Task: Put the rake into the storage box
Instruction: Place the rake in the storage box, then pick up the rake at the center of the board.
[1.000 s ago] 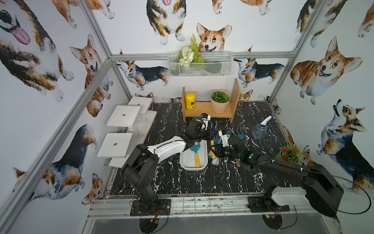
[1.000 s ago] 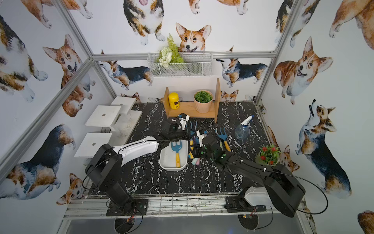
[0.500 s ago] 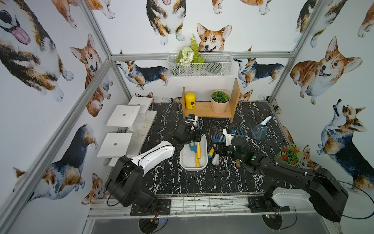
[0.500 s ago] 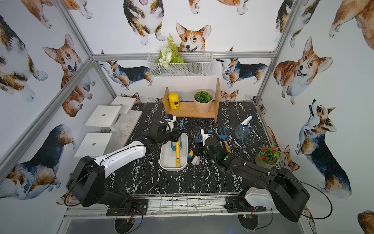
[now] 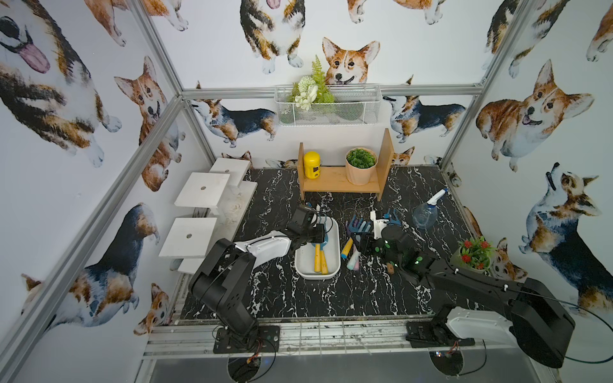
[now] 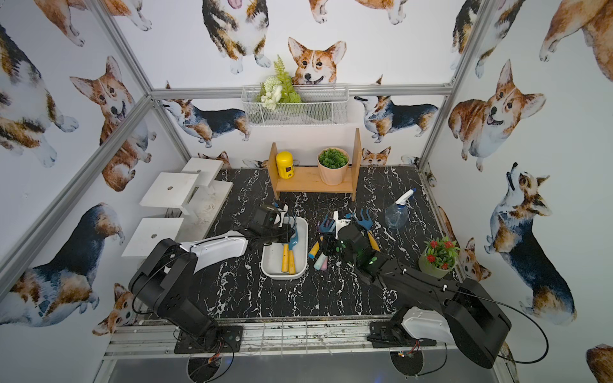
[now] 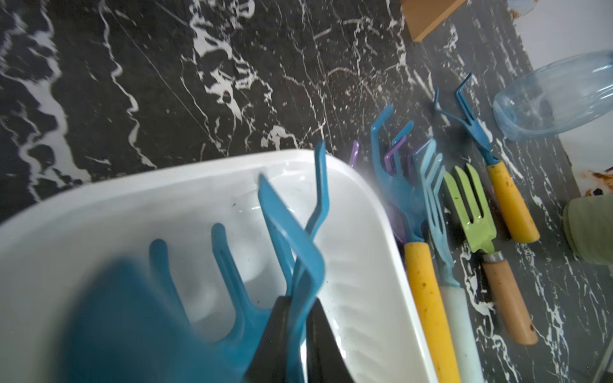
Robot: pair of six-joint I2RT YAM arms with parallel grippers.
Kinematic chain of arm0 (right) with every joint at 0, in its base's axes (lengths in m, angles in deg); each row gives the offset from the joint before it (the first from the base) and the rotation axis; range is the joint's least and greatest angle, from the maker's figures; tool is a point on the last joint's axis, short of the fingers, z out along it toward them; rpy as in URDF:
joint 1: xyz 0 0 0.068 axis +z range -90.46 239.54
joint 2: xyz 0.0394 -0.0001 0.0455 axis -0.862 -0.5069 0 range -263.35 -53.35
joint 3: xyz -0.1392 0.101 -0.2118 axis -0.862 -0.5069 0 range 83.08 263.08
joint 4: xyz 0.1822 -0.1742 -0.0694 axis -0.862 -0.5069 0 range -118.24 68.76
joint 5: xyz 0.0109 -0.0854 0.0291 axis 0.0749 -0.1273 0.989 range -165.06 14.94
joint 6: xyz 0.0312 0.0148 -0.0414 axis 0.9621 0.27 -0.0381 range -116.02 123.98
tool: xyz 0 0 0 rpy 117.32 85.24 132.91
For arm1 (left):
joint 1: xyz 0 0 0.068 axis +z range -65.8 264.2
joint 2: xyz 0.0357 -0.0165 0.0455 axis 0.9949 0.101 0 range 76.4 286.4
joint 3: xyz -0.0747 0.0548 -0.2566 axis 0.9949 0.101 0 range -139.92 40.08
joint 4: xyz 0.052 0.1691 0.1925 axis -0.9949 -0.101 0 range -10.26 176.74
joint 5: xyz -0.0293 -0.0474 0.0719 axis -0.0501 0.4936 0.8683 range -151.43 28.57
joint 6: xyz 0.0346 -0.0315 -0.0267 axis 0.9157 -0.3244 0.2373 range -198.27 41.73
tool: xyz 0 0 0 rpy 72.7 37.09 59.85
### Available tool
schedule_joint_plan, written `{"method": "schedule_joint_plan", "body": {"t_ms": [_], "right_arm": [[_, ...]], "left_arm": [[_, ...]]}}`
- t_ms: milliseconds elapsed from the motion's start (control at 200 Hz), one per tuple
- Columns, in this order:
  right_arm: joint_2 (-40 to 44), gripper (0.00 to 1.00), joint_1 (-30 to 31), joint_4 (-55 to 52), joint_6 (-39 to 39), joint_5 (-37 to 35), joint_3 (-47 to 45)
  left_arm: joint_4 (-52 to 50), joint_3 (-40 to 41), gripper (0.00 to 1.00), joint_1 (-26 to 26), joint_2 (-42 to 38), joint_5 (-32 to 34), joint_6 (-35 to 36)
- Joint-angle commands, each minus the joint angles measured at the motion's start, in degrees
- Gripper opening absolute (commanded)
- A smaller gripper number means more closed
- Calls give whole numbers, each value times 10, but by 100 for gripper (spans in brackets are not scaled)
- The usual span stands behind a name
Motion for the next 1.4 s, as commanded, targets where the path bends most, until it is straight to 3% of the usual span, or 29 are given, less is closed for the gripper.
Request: {"method": "schedule_joint_plan", "body": {"t_ms": [0,65,115,145,170,200,245,330,466,521,716,1226,1307,1392], "right_arm": [[3,53,-1,-13,-1,-13,-4],[3,52,-1,-15,2,-16,-7],[1,52,-1,-16,4,-19,-8],[0,53,-1,-18,5,-20,-9],[-1,53,-1,-20,6,-21,-9],[-3,54,-1,-22,6,-24,-9],[-5,55,-1,-25,8,-28,-9],[-11,55,-2,-31,12,-34,-9],[-28,54,-4,-42,23,-30,-3],[-38,54,-5,-47,28,-27,1],[-87,54,-14,-67,48,-1,12],[-171,49,-15,-70,61,28,24],[-181,43,-15,-68,63,32,23],[-179,28,-15,-69,65,26,24]], "left_arm": [[-22,-7,0,5,15,-21,7],[-29,-11,1,8,20,-28,8],[-40,-16,27,10,23,-30,8],[-46,-19,55,10,23,-32,9],[-50,-19,72,11,23,-32,8],[-55,-20,83,12,20,-30,8],[-65,-22,91,12,16,-19,6],[-95,-31,91,12,1,38,-12],[-223,-78,84,7,-7,221,-93],[-266,-106,84,6,-3,257,-111],[-290,-157,85,-9,26,248,-93],[-264,-141,85,-17,24,222,-96],[-260,-140,85,-17,23,213,-90],[-254,-142,85,-17,23,204,-85]]}}
